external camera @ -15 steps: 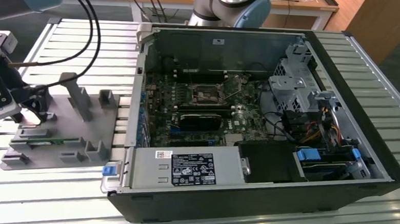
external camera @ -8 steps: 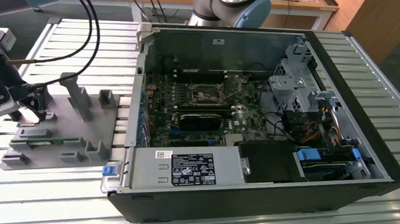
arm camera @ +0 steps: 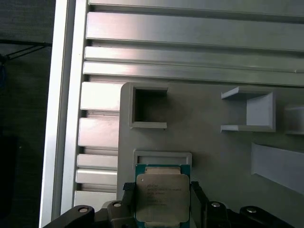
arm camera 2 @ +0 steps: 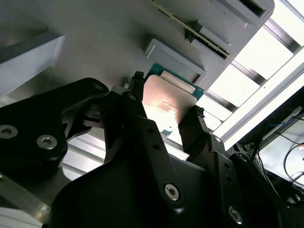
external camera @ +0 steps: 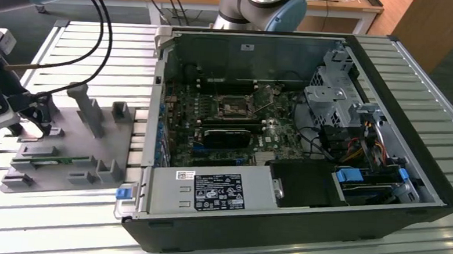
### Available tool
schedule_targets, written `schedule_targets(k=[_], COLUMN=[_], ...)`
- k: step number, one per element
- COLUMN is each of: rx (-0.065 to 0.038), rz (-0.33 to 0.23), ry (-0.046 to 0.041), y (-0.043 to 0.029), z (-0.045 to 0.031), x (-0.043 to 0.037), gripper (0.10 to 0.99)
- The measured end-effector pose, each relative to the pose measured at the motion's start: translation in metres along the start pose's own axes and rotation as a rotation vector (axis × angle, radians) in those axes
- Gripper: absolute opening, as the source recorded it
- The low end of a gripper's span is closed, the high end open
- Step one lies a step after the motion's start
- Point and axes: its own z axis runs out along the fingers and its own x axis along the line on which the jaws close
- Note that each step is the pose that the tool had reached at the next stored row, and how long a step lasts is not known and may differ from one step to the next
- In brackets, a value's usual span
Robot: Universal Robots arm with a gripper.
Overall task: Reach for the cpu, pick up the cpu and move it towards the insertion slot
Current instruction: 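Pick up the cpu and move it towards the insertion slot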
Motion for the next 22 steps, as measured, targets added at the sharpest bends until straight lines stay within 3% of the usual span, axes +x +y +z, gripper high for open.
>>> schedule_targets(k=[22], rx=[0.000], rz=[0.000], ry=[0.0000], y=[0.0011], z=[-0.0183], x=[0.0000], gripper=[0.545])
